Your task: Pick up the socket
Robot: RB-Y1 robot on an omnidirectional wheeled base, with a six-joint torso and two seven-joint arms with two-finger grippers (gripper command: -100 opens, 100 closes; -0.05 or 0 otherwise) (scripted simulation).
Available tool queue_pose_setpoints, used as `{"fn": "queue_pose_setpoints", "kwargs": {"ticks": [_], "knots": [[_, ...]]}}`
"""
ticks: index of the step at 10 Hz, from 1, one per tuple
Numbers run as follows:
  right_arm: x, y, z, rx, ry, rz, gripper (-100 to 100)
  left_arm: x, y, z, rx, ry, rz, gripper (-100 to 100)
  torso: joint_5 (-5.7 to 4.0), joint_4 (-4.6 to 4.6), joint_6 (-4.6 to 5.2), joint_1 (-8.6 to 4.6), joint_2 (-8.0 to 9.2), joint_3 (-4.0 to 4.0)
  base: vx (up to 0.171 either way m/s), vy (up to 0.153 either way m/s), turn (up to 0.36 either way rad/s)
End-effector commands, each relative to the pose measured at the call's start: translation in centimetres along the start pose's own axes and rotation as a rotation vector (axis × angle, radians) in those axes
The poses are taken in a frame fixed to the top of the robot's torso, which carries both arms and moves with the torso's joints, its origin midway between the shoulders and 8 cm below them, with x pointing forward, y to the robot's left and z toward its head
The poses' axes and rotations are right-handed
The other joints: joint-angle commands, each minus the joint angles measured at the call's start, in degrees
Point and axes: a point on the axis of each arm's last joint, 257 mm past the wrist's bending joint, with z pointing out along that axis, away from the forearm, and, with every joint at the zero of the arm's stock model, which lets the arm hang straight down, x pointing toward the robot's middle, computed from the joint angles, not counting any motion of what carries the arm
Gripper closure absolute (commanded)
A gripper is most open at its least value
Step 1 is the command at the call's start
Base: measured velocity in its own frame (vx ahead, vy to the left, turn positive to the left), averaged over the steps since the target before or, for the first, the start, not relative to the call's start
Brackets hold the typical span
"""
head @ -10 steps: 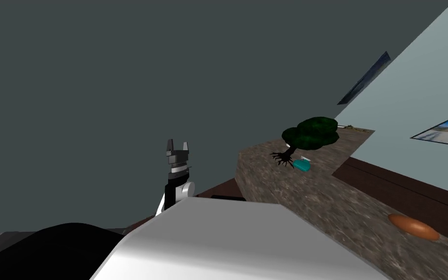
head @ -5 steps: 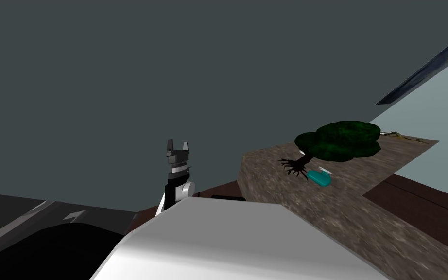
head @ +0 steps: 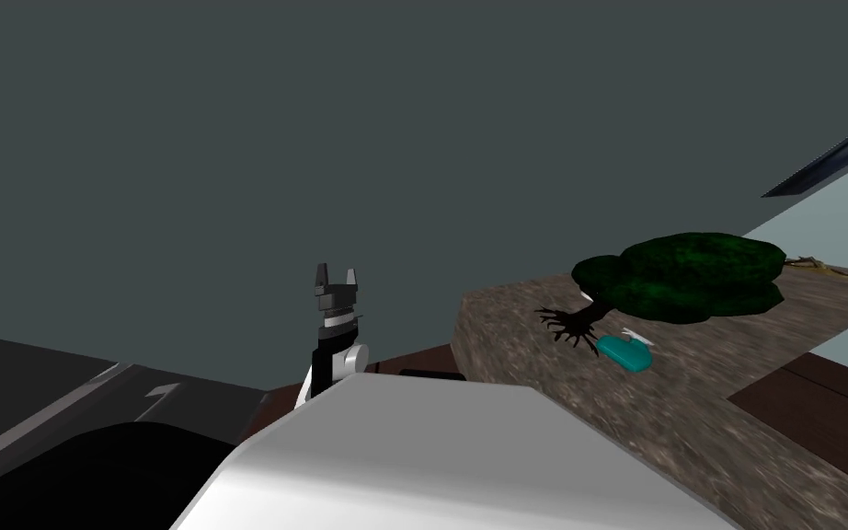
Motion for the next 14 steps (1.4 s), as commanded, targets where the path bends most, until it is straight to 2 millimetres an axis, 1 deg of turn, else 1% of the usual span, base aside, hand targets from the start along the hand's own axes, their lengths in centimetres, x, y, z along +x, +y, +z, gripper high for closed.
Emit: {"fn": "queue_pose_setpoints", "kwargs": {"ticks": [1, 2, 5, 6, 7, 8, 12, 13, 14], "knots": [[0.0, 0.0, 0.0, 0.0, 0.0, 0.0, 0, 0.0, 0.0, 0.0, 0.0, 0.0, 0.0, 0, 0.0, 0.0, 0.0, 0.0, 0.0, 0.0, 0.0, 0.0, 0.0], [0.3, 0.1, 0.8, 0.001, -0.001, 0.007, -100, 0.0, 0.0, 0.0, 0.0, 0.0, 0.0, 0, 0.01, 0.02, 0.0, 0.05, 0.07, 0.04, -0.001, 0.0, 0.047], [0.8, 0.5, 2.3, 0.0, -0.003, 0.018, -100, 0.0, 0.0, 0.0, 0.0, 0.0, 0.0, 0, 0.01, 0.04, 0.0, 0.06, 0.15, 0.1, -0.006, -0.001, 0.045], [0.8, 0.5, 2.6, 0.0, -0.003, 0.019, -100, 0.0, 0.0, 0.0, 0.0, 0.0, 0.0, 0, -0.01, 0.05, 0.01, 0.05, 0.16, 0.11, -0.006, -0.006, 0.03], [0.8, 0.4, 2.3, 0.001, -0.002, 0.018, -100, 0.0, 0.0, 0.0, 0.0, 0.0, 0.0, 0, -0.24, 0.15, 0.04, -0.08, 0.23, 0.19, 0.0, 0.0, 0.0], [0.9, 0.4, 2.3, 0.002, -0.001, 0.018, 100, 0.0, 0.0, 0.0, 0.0, 0.0, 0.0, 0, -0.27, 0.17, 0.05, -0.15, 0.28, 0.22, 0.0, 0.0, 0.0], [0.9, 0.5, 2.3, 0.001, -0.001, 0.018, 100, 0.0, 0.0, 0.0, 0.0, 0.0, 0.0, 0, -0.29, 0.18, 0.04, -0.2, 0.31, 0.24, 0.0, 0.0, 0.0], [0.9, 0.5, 2.3, 0.001, -0.001, 0.018, 0, 0.0, 0.0, 0.0, 0.0, 0.0, 0.0, 0, -0.29, 0.18, 0.04, -0.2, 0.32, 0.25, 0.0, 0.0, 0.0], [0.5, 0.3, 1.5, 0.001, -0.002, 0.013, 100, 0.0, 0.0, 0.0, 0.0, 0.0, 0.0, 0, -0.29, 0.18, 0.04, -0.2, 0.32, 0.25, 0.003, 0.001, -0.063]]}}
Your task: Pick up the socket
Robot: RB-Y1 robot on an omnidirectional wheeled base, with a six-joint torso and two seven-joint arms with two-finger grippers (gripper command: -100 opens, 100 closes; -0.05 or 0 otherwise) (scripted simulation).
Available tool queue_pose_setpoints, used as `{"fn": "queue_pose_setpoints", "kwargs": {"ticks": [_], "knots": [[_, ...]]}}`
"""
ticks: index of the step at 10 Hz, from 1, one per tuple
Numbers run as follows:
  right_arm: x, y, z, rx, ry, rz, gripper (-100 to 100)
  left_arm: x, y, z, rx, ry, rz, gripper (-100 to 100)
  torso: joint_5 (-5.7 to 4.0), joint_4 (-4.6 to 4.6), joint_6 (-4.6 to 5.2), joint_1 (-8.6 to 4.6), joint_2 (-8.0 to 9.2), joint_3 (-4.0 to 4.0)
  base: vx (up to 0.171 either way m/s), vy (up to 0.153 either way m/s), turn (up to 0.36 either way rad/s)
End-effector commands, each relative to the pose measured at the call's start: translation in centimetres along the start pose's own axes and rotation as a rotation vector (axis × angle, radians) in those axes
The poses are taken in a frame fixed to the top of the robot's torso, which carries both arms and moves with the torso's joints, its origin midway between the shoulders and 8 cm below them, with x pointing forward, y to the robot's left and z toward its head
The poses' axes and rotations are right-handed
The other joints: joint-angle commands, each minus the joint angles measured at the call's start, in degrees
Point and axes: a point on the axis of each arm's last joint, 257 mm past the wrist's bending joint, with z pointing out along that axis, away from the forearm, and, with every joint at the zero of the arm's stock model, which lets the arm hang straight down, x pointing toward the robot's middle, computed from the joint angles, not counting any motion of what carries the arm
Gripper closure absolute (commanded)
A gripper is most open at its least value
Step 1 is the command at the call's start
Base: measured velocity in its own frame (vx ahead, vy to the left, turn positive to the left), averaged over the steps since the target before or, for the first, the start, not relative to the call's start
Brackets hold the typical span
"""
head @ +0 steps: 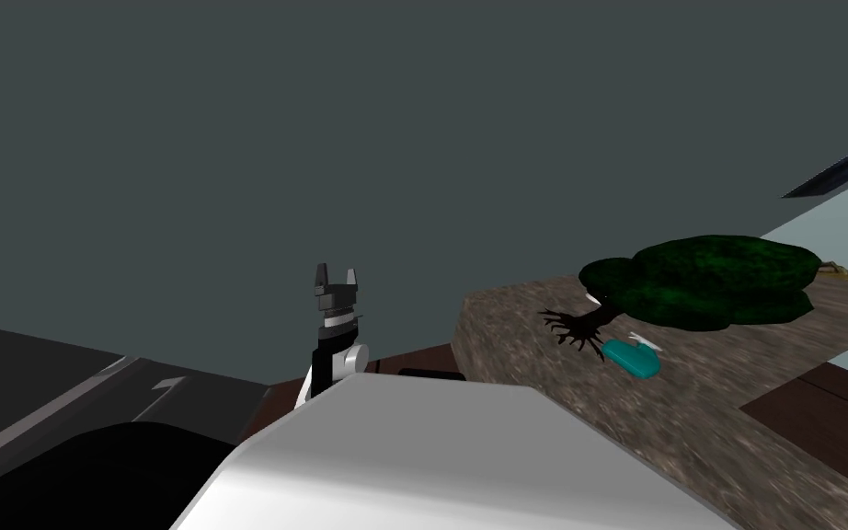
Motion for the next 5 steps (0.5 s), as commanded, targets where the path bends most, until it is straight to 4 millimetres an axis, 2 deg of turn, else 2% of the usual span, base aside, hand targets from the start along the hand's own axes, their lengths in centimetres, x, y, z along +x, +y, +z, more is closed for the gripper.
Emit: {"fn": "queue_pose_setpoints", "kwargs": {"ticks": [1, 3, 4, 5], "knots": [[-0.29, -0.1, -0.84, -0.001, 0.0, -0.004, 100, 0.0, 0.0, 0.0, 0.0, 0.0, 0.0, 0, 0.0, 0.0, 0.0, 0.0, 0.0, 0.0, 0.005, 0.002, -0.07], [-0.56, -0.24, -1.61, -0.001, 0.001, -0.011, 100, 0.0, 0.0, 0.0, 0.0, 0.0, 0.0, 0, 0.0, 0.0, -0.01, 0.02, -0.02, -0.01, 0.005, 0.002, -0.031], [-0.41, -0.26, -1.39, 0.0, 0.001, -0.007, 100, 0.0, 0.0, 0.0, 0.0, 0.0, 0.0, 0, 0.0, 0.0, -0.02, 0.02, -0.02, -0.01, 0.0, 0.0, 0.0], [-0.42, -0.27, -1.44, -0.001, 0.001, -0.008, 0, 0.0, 0.0, 0.0, 0.0, 0.0, 0.0, 0, -0.02, 0.01, -0.03, 0.0, -0.01, 0.0, 0.0, 0.0, 0.0]]}}
